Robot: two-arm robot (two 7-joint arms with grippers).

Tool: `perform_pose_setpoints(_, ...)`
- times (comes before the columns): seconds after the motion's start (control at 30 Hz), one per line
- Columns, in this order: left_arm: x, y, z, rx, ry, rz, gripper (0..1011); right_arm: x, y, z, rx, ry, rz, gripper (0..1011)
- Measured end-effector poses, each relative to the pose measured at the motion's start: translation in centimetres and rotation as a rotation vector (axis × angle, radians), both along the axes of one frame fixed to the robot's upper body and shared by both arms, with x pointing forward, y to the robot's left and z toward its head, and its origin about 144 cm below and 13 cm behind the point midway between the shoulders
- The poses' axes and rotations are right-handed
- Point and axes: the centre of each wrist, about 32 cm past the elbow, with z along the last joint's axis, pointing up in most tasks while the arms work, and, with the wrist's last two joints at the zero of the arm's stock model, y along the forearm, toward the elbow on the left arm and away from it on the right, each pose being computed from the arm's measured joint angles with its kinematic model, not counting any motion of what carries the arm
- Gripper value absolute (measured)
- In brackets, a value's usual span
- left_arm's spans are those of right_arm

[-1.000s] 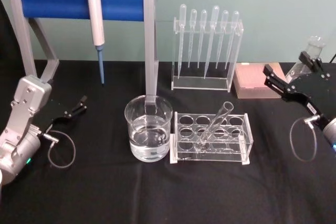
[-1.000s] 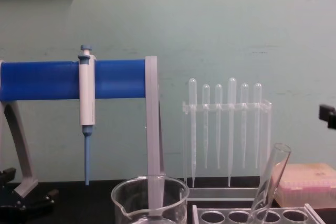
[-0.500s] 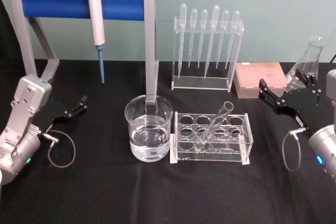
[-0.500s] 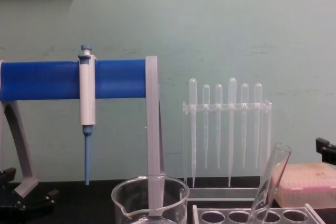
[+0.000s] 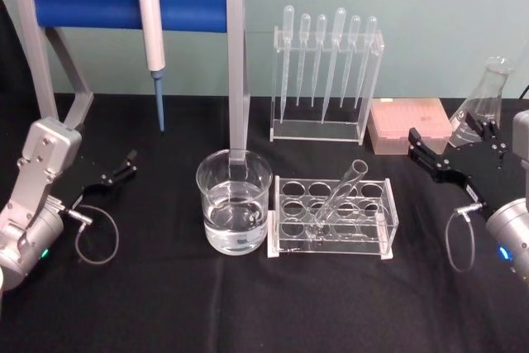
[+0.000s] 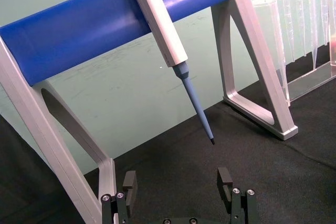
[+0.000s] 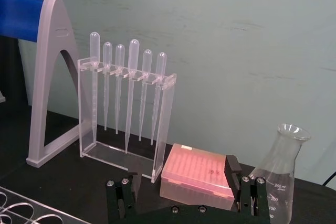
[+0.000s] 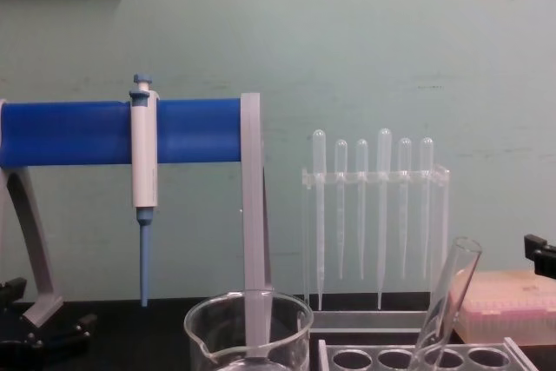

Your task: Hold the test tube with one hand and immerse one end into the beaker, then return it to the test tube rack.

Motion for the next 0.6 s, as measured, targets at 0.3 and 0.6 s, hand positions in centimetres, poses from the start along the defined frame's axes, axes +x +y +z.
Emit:
perform_pose_setpoints(0.3,0.00,0.00,0.00,0.000,0.000,0.000,1000,-0.03,0.05,0.01,0.002,-0.003,0.000,1002)
perform_pose_setpoints(0.6,0.00,0.00,0.00,0.000,0.000,0.000,1000,-0.03,0.06,0.03,0.004,-0.005,0.000,1002)
